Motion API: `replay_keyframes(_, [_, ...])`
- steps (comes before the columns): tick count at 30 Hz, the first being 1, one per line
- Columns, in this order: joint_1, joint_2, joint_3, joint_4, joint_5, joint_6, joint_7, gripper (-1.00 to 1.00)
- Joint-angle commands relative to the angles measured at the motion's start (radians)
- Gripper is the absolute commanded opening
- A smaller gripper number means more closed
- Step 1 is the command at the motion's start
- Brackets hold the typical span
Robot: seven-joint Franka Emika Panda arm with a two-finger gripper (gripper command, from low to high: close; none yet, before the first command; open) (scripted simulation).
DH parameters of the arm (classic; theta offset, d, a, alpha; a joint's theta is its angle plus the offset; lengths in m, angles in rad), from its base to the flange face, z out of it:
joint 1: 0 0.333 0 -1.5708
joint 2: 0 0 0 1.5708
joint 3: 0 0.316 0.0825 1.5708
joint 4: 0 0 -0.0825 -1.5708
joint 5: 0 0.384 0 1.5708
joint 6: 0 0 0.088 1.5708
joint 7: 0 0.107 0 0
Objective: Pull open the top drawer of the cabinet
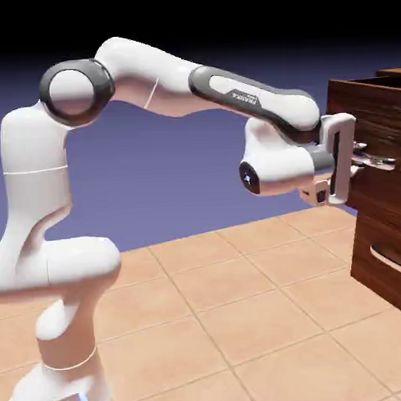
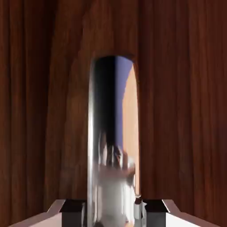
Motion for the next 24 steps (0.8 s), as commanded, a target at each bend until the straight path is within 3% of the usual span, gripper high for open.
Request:
replay_keyframes(1, [0.034,0.01,-0.036,-0.01,-0.004,-0.003,0.012,-1.0])
replay_keyframes(12, [0.4,0.255,-0.435,-0.242,-0.078,-0.094,0.256,-1.0])
replay_keyframes(19, [0.654,0.129,-0.661,-0.239,-0.039,-0.048,0.074,-1.0])
replay_keyframes(24, [0.754,0.283,-0.77,-0.386,-0.09,-0.079,0.187,-1.0])
